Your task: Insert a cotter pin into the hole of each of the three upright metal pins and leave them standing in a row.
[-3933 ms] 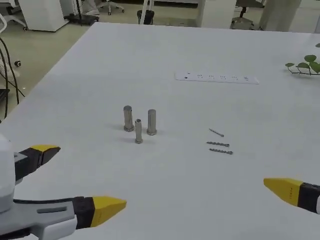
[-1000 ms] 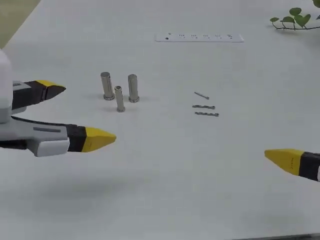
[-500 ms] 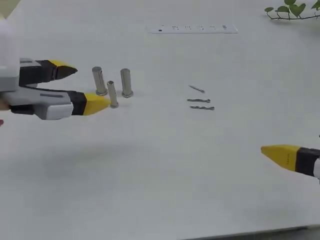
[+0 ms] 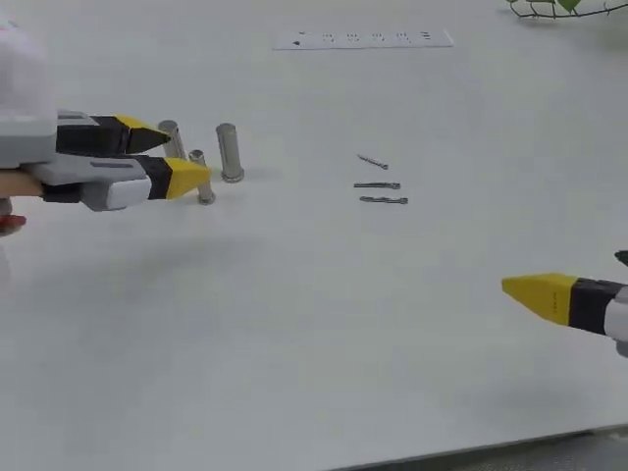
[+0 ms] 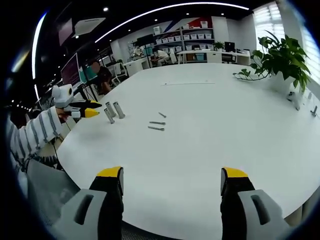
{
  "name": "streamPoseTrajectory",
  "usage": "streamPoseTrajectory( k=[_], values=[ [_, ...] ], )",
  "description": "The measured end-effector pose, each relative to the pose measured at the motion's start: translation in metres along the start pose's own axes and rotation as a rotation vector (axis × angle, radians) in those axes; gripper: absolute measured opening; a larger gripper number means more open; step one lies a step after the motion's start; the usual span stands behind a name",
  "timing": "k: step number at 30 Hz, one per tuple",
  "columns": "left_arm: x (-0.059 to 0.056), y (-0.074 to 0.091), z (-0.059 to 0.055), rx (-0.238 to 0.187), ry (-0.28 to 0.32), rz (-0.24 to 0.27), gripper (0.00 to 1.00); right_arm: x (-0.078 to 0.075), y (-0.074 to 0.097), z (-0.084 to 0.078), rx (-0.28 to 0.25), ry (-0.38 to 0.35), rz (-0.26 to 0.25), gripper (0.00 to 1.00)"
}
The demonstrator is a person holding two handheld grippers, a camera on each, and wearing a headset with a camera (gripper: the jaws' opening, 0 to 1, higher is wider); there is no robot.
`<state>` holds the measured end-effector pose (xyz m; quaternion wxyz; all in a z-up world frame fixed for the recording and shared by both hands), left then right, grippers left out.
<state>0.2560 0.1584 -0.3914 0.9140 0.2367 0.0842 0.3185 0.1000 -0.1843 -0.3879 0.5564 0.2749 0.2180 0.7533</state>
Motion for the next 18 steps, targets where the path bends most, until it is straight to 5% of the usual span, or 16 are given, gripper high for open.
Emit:
streamPoseTrajectory(
  k=[18],
  values=[
    [0.009, -0.027, -0.011, 0.05, -0.01, -0.001, 0.15, -0.003, -0.007, -0.003, 0.027, -0.009, 0.001, 0.78]
  ],
)
Point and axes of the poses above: the centre of the closed fingertips' face, and the gripper's own axes: y roughly backward along the fingers, x roughly to its left, z roughly out of its top, the point moved 6 cm from there along y, roughly backward along the fingers, and after that the axes turned 1 degree about -y, right-handed, at the moved point
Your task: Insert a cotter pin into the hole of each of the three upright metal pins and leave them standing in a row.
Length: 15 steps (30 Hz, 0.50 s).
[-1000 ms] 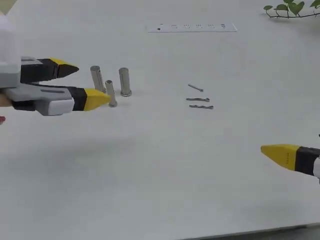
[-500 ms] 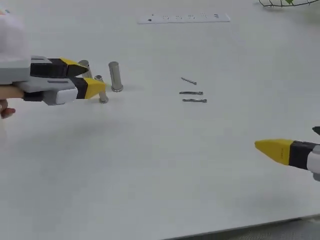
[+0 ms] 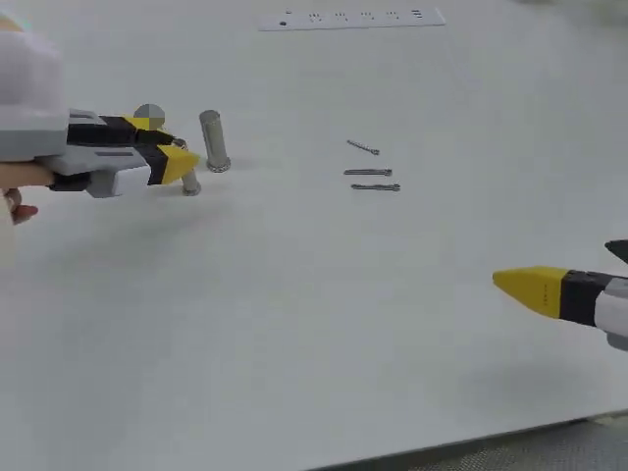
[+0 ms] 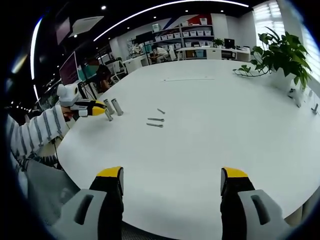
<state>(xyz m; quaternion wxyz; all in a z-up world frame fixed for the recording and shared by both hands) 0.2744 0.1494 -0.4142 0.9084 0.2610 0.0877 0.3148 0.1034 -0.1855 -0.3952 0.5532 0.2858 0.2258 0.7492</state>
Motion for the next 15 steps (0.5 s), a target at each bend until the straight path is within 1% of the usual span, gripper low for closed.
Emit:
streamPoseTrajectory(
  k=[2, 6, 11, 15],
  values=[
    [0.0006, -0.0023, -0.0014, 0.006, -0.001, -0.001, 0.13, -0.0005, -0.0007, -0.0006, 0.003, -0.002, 0.0, 0.78],
    [0.0022, -0.0045, -0.0034, 0.017, -0.01, 0.004, 0.12, -0.0011, -0.0019, -0.0014, 0.007, -0.004, 0.001, 0.78],
    [0.0037, -0.0067, -0.0051, 0.021, -0.01, 0.001, 0.09, -0.0022, -0.0032, -0.0021, 0.012, -0.007, 0.0, 0.77],
    [0.0024, -0.0089, -0.007, 0.035, -0.032, -0.005, 0.08, -0.0023, -0.0037, -0.0024, 0.015, -0.006, 0.002, 0.77]
  ],
)
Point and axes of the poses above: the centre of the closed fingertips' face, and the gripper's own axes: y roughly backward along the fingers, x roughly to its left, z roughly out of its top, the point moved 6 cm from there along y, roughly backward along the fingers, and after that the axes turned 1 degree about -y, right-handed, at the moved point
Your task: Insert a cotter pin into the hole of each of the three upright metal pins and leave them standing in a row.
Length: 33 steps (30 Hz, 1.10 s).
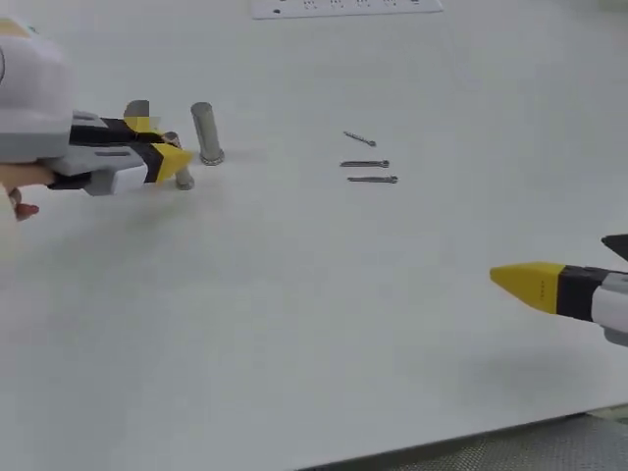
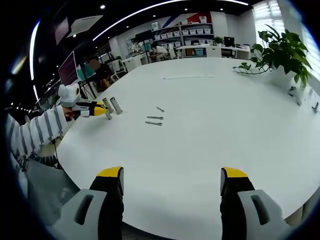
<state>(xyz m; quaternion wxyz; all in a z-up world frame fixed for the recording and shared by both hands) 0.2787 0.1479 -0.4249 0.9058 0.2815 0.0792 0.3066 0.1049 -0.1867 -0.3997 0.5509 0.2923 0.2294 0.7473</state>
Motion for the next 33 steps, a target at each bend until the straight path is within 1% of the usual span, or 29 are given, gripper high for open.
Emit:
streamPoseTrajectory(
  k=[2, 5, 9, 13, 16, 19, 20, 21, 25, 28, 30, 33],
  values=[
    [-0.001, 0.0, 0.0, -0.001, 0.006, -0.009, 0.06, 0.0, 0.0, 0.0, 0.0, 0.0, 0.001, 0.77],
    [0.0, -0.001, 0.0, -0.003, -0.02, -0.012, 0.05, 0.0, 0.0, 0.0, -0.001, -0.001, 0.003, 0.77],
    [0.0, -0.001, 0.0, -0.002, -0.026, -0.019, 0.05, 0.0, 0.0, 0.001, -0.003, -0.001, 0.005, 0.77],
    [0.002, 0.0, 0.0, -0.002, 0.002, -0.008, 0.05, 0.0, 0.0, 0.001, -0.007, 0.0, 0.007, 0.77],
    [0.002, 0.001, 0.001, 0.001, -0.007, 0.004, 0.05, 0.0, 0.0, 0.002, -0.012, 0.0, 0.007, 0.77],
    [0.0, 0.004, 0.007, -0.022, 0.005, 0.012, 0.05, 0.0, 0.0, 0.003, -0.018, -0.002, 0.01, 0.77],
    [-0.002, 0.005, 0.009, -0.025, 0.005, 0.013, 0.05, 0.0, 0.0, 0.003, -0.019, -0.002, 0.011, 0.77],
    [-0.008, 0.007, 0.013, -0.031, 0.005, 0.015, 0.05, 0.0, 0.0, 0.003, -0.02, -0.001, 0.013, 0.77],
    [-0.018, 0.01, 0.02, -0.055, 0.009, 0.013, 0.05, 0.001, 0.0, 0.004, -0.029, 0.002, 0.018, 0.77],
    [-0.028, 0.012, 0.025, -0.065, 0.004, 0.002, 0.05, 0.001, 0.001, 0.006, -0.038, 0.005, 0.022, 0.77],
    [-0.037, 0.013, 0.028, -0.069, 0.006, -0.007, 0.05, 0.001, 0.002, 0.007, -0.044, 0.007, 0.024, 0.77],
    [-0.049, 0.014, 0.031, -0.073, -0.007, -0.024, 0.05, 0.001, 0.003, 0.007, -0.054, 0.006, 0.03, 0.77]
  ],
)
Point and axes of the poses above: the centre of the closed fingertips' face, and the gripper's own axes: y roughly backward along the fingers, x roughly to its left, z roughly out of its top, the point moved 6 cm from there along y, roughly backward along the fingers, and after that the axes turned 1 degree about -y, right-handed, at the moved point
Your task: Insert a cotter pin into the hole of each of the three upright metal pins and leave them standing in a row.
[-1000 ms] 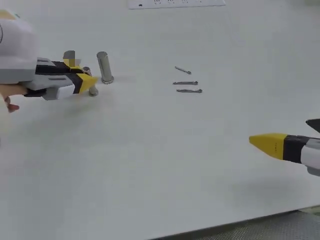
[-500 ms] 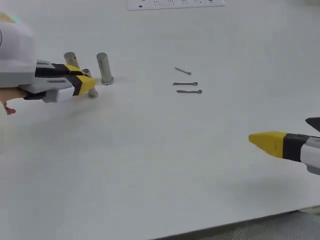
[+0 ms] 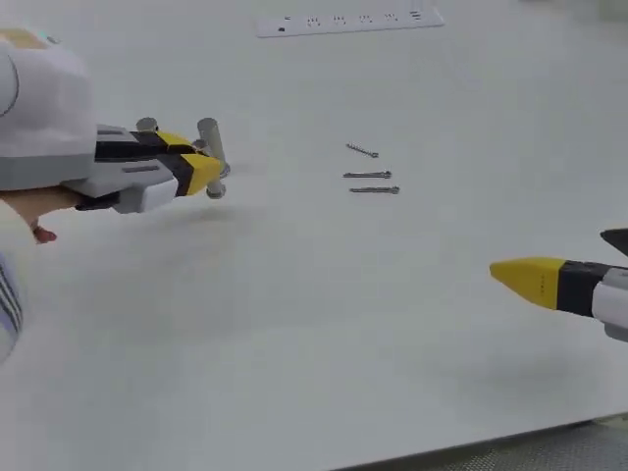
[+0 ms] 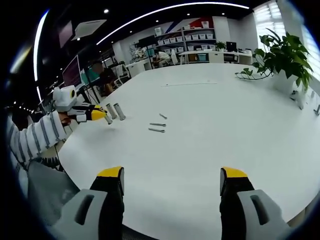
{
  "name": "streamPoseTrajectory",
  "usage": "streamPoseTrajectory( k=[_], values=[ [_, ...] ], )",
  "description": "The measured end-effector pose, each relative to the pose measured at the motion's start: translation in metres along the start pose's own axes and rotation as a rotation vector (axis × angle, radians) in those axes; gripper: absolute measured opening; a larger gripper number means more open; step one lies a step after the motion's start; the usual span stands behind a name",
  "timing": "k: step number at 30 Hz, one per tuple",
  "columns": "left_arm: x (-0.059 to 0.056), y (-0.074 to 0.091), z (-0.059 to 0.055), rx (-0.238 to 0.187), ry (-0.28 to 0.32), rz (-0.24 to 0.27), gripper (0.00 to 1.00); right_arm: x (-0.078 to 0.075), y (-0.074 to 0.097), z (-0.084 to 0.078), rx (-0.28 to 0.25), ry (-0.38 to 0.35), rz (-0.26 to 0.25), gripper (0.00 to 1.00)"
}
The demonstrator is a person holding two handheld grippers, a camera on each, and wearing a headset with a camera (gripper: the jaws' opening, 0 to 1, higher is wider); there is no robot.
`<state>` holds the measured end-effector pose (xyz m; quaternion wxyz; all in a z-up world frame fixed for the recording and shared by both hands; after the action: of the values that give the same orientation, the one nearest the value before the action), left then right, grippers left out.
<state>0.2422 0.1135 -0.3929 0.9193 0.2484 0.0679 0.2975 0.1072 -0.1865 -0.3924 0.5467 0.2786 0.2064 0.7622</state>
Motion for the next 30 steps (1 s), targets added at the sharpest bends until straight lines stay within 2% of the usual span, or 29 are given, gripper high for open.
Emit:
streamPoseTrajectory(
  k=[10, 16, 20, 25, 30],
  values=[
    [-0.037, -0.006, 0.006, 0.009, -0.024, -0.048, 0.05, 0.0, 0.001, 0.003, -0.015, 0.011, 0.022, 0.76],
    [-0.053, -0.011, 0.001, 0.026, -0.01, -0.059, 0.05, 0.0, 0.002, 0.004, -0.023, 0.015, 0.032, 0.76],
    [-0.06, -0.013, -0.004, 0.044, -0.011, -0.051, 0.05, 0.001, 0.002, 0.005, -0.028, 0.019, 0.044, 0.76],
    [-0.069, -0.016, -0.01, 0.04, 0.032, -0.06, 0.05, 0.003, 0.002, 0.005, -0.028, 0.026, 0.058, 0.76],
    [-0.076, -0.019, -0.015, 0.055, 0.015, -0.052, 0.05, 0.003, 0.003, 0.006, -0.028, 0.032, 0.072, 0.75]
  ],
)
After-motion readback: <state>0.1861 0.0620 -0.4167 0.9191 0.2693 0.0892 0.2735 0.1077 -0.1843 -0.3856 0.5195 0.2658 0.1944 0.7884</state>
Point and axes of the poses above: the centre of the closed fingertips' face, and the gripper's own axes: y roughly backward along the fingers, x roughly to its left, z roughly out of its top, the point moved 6 cm from there along y, roughly backward along the fingers, and after that the axes turned 1 degree about -y, right-handed, at the moved point
